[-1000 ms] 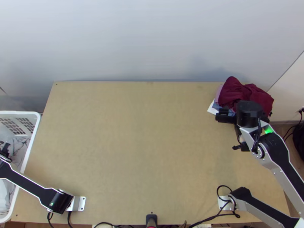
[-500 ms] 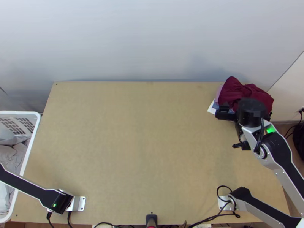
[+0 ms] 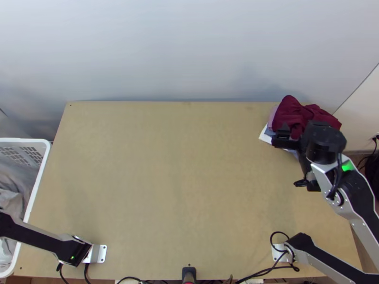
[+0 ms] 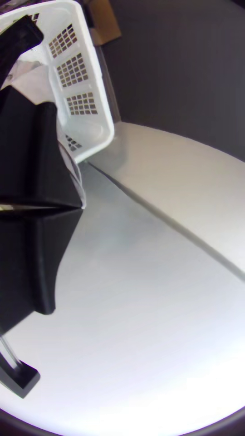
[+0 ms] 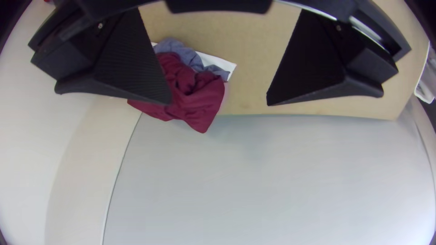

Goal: Fold the t-shirt

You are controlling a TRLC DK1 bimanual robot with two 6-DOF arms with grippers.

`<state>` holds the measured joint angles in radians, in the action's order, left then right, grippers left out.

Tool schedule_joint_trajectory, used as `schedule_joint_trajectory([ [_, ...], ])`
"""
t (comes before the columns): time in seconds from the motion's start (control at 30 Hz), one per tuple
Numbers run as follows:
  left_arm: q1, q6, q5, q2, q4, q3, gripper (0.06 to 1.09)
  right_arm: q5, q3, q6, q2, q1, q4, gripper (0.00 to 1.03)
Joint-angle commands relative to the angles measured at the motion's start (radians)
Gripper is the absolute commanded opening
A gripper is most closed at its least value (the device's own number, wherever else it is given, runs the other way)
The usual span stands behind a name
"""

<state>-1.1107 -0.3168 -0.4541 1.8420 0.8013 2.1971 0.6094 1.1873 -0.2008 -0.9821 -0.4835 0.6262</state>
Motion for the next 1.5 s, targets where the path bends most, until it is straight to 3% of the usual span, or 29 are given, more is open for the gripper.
schedule_joint_trajectory([
  [0.0,0.117,-0.019,-0.035,-0.271,0.030,0.007,0.10,0.000,-0.002,0.008,0.056,-0.006,0.000,0.98],
  [0.17,0.324,-0.051,-0.035,-0.444,0.033,0.004,0.10,0.000,-0.037,0.001,0.122,-0.004,0.000,0.98],
  [0.27,0.549,-0.103,-0.006,-0.512,0.070,-0.014,0.10,0.000,-0.061,0.001,0.171,-0.001,0.006,0.98],
  [0.43,1.080,-0.130,0.282,-0.527,0.110,-0.028,0.10,0.007,-0.091,0.015,0.221,0.036,-0.010,0.98],
  [0.67,1.671,-0.146,0.546,-0.497,0.061,-0.166,0.10,0.012,-0.081,0.028,0.246,0.083,-0.029,0.98],
  [0.83,1.882,-0.146,0.548,-0.398,0.059,-0.174,0.10,0.012,-0.091,0.029,0.261,0.120,-0.026,0.98],
  [0.97,2.063,-0.108,0.609,-0.316,0.059,-0.169,0.10,0.010,-0.094,0.035,0.278,0.146,-0.026,0.98],
  [1.47,2.358,-0.088,0.606,0.051,-0.047,0.026,0.10,0.010,-0.110,0.035,0.309,0.289,-0.002,0.98],
])
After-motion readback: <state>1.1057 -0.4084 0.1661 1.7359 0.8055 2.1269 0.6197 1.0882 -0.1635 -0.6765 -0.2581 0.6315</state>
